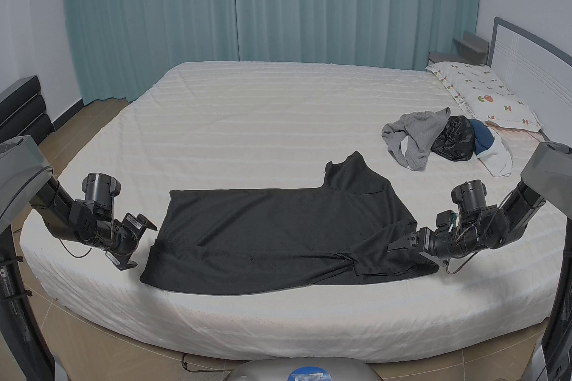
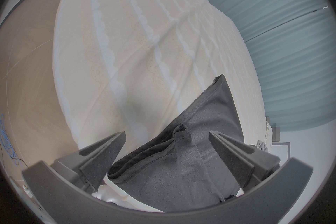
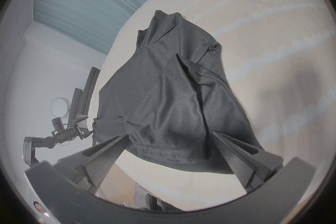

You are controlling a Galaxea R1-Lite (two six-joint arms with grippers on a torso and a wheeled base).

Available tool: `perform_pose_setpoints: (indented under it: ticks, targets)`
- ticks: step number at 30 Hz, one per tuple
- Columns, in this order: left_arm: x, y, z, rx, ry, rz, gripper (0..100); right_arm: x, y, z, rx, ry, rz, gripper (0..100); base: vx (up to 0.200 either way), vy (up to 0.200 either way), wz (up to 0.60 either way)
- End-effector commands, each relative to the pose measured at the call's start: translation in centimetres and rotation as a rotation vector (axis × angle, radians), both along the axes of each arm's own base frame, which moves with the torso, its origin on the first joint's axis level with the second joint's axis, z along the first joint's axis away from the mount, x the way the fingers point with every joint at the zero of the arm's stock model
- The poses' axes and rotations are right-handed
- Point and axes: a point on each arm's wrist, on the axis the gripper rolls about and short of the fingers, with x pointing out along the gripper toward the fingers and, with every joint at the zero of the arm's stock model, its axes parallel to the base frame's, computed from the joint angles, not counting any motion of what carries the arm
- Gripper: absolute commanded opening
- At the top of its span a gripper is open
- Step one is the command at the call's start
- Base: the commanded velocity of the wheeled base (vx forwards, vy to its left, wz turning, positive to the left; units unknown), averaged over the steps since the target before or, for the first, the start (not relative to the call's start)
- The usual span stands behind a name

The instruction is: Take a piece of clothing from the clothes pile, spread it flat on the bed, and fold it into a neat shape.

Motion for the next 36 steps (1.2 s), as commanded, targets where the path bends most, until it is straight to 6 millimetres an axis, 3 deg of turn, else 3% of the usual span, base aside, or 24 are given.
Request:
perform_pose_setpoints:
  ticks: [1,9,10,36]
  targets:
    - [0.0,0.0,0.1,0.000,-0.005,0.001,100,0.4,0.1,-0.6,0.002,0.011,-0.002,100,0.000,0.000,0.00]
    - [0.0,0.1,0.2,-0.001,-0.005,0.003,100,0.7,-0.1,-1.5,-0.002,0.024,-0.003,100,0.000,0.000,0.00]
    - [0.0,0.1,0.1,-0.001,-0.002,0.003,100,0.7,-0.1,-1.5,-0.002,0.026,-0.003,0,0.000,0.000,0.00]
    - [-0.1,0.0,0.3,-0.004,-0.002,0.005,100,-1.2,-1.1,-0.4,-0.015,0.041,-0.036,0,0.000,0.000,0.00]
